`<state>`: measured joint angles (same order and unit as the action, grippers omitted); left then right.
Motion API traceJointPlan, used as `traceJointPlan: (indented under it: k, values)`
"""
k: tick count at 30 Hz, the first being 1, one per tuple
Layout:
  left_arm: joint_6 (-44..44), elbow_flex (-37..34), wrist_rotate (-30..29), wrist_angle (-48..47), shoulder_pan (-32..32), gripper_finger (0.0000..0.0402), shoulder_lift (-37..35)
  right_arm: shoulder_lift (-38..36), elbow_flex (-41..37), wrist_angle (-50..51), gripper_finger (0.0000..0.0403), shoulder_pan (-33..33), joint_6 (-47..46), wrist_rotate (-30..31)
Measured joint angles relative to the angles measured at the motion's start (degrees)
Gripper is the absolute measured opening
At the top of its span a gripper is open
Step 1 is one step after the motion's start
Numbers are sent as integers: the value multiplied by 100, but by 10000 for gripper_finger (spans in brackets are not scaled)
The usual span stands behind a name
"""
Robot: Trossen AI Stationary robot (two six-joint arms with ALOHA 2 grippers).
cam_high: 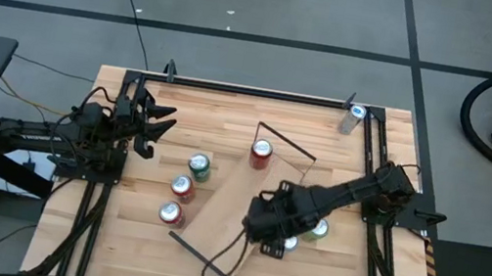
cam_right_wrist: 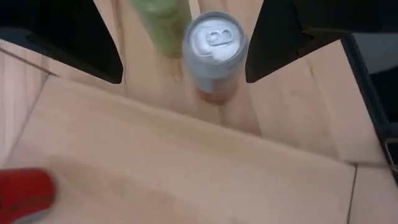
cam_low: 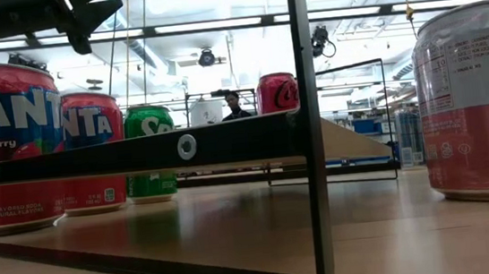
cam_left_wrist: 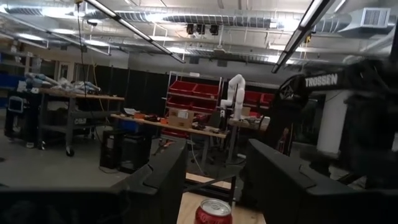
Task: Place canned beverage on shelf
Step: Put the white-orange soda can on the shelf
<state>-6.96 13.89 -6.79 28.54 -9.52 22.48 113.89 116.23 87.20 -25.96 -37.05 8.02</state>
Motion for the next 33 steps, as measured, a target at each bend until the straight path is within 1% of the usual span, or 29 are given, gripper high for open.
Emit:
traceJointPlan:
  k: [5, 8, 12, 15, 21, 23, 28, 33]
  values:
    - [-479, 0, 26, -35, 0, 176, 0, 9, -477, -487, 350, -291, 233, 45]
    - [-695, 0, 196, -62, 0, 176, 2, 7, -687, -527, 350, -416, 407, 177]
    - [-884, 0, 423, -138, 16, 176, 2, 5, -968, -624, 352, -512, 706, 199]
    - [-897, 0, 434, -181, 87, 176, 2, 2, -1204, -833, 361, -548, 914, 232]
    - [-901, 0, 436, -339, 270, 176, 4, 4, -1540, -1152, 390, -538, 1197, -139]
    - [-901, 0, 435, -323, 321, 176, 4, 7, -1611, -1120, 396, -530, 1308, -161]
    - [-893, 0, 435, -312, 374, 176, 2, 4, -1905, -1165, 399, -528, 1534, -219]
    - [-880, 0, 433, -348, 372, 176, 2, 4, -2234, -1416, 396, -526, 1906, -406]
